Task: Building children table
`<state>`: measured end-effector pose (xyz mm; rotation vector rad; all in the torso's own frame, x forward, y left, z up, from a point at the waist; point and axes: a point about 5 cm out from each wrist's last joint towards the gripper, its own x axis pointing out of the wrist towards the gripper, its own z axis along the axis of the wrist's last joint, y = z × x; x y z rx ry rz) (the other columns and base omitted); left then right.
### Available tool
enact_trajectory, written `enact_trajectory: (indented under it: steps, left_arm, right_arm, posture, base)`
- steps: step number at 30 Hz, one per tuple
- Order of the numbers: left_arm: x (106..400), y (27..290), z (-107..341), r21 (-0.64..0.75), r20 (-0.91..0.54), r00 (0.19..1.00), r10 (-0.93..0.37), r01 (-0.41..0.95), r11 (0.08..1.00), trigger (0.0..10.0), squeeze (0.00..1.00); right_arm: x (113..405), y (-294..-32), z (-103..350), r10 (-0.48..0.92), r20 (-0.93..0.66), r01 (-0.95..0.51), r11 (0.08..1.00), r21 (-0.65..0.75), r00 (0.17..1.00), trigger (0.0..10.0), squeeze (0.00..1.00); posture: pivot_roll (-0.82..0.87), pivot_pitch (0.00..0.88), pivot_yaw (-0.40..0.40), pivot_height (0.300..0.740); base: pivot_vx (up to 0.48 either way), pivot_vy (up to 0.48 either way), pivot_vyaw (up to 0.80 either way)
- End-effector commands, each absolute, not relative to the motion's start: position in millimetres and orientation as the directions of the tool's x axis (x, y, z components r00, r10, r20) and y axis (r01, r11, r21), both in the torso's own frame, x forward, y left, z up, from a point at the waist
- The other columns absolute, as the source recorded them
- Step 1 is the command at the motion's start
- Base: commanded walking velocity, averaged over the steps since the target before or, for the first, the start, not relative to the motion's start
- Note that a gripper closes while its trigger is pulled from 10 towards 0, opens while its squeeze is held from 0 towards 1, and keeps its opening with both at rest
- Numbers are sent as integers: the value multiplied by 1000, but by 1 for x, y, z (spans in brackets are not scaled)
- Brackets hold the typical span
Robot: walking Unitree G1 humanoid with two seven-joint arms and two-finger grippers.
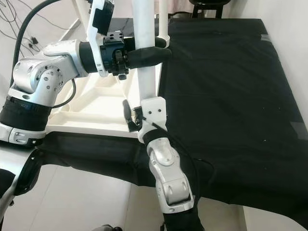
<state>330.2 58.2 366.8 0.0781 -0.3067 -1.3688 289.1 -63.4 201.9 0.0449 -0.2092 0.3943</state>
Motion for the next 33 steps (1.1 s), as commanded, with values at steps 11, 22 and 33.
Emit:
enact_trajectory:
  steps: [11,22,33]
  left_arm:
    - [329,53,361,244,160,164,-973,949,200,0,0]
    - [318,53,368,237,228,93,-969,960,147,0,0]
    - [277,58,366,217,220,-284,-933,947,-237,0,0]
  right_arm:
    - [327,-78,222,889,-22,-856,434,-281,458,10000,0]
    - [361,-83,241,936,-46,-916,330,-228,349,10000,0]
    - [354,-74,246,979,56,-972,200,-127,194,10000,0]
  posture:
    - [44,154,70,740]
    - [47,162,57,740]
    - [39,153,56,740]
  base:
    - [0,0,0]
    - [0,0,0]
    - [0,0,0]
